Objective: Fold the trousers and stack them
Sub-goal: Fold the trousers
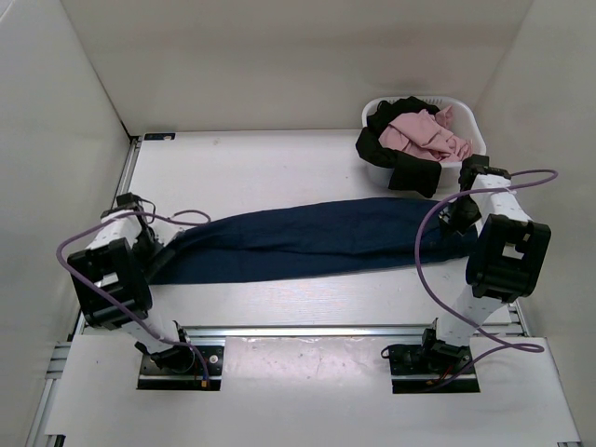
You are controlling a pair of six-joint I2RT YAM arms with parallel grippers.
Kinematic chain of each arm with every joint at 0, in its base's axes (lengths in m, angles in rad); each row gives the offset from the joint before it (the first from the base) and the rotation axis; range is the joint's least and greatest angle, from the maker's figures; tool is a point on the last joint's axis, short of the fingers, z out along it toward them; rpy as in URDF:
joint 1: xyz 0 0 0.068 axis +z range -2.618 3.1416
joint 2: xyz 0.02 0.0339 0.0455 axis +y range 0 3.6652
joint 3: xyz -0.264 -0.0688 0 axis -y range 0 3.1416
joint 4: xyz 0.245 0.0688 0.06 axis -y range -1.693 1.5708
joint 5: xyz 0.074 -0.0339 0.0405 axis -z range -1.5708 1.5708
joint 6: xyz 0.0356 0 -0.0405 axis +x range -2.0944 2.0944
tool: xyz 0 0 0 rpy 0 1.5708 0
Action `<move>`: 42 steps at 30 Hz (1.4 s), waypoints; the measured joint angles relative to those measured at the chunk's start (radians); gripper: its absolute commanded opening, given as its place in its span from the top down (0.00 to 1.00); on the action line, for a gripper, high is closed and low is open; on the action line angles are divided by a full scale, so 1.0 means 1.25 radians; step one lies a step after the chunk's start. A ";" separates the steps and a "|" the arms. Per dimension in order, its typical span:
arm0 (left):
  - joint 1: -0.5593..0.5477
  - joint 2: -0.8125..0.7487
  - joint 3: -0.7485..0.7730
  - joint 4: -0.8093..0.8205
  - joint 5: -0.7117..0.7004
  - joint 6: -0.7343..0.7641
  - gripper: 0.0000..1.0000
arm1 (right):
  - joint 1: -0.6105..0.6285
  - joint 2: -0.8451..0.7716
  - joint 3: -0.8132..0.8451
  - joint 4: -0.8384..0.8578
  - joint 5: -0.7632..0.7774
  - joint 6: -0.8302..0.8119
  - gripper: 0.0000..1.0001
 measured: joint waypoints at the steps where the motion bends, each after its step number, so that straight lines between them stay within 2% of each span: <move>1: -0.002 -0.016 -0.025 0.002 0.002 0.009 0.15 | 0.000 0.000 -0.001 -0.001 0.000 0.000 1.00; 5: -0.003 -0.057 -0.068 0.042 0.003 0.023 0.18 | -0.001 0.000 -0.002 0.000 0.000 0.000 1.00; 15: -0.018 -0.053 -0.078 0.184 -0.014 -0.021 0.25 | -0.001 0.000 -0.002 0.000 0.000 0.005 1.00; 28: -0.030 -0.042 -0.139 0.217 -0.030 -0.022 0.25 | -0.001 0.000 -0.002 0.000 0.001 0.006 1.00; 30: -0.030 -0.042 -0.145 0.224 -0.038 -0.019 0.32 | -0.001 0.000 -0.002 0.000 0.001 0.006 1.00; 32: -0.031 -0.042 -0.149 0.232 -0.044 -0.020 0.42 | -0.001 0.000 -0.002 0.000 0.002 0.007 1.00; 33: -0.031 -0.041 -0.150 0.236 -0.046 -0.021 0.58 | -0.001 0.000 -0.002 0.000 0.002 0.007 1.00; 37: -0.034 -0.025 -0.150 0.250 -0.062 -0.034 0.85 | -0.001 0.000 -0.002 0.000 0.003 0.009 1.00; 42: -0.038 -0.007 -0.144 0.251 -0.087 -0.038 0.86 | -0.001 0.000 -0.002 0.000 0.006 0.010 1.00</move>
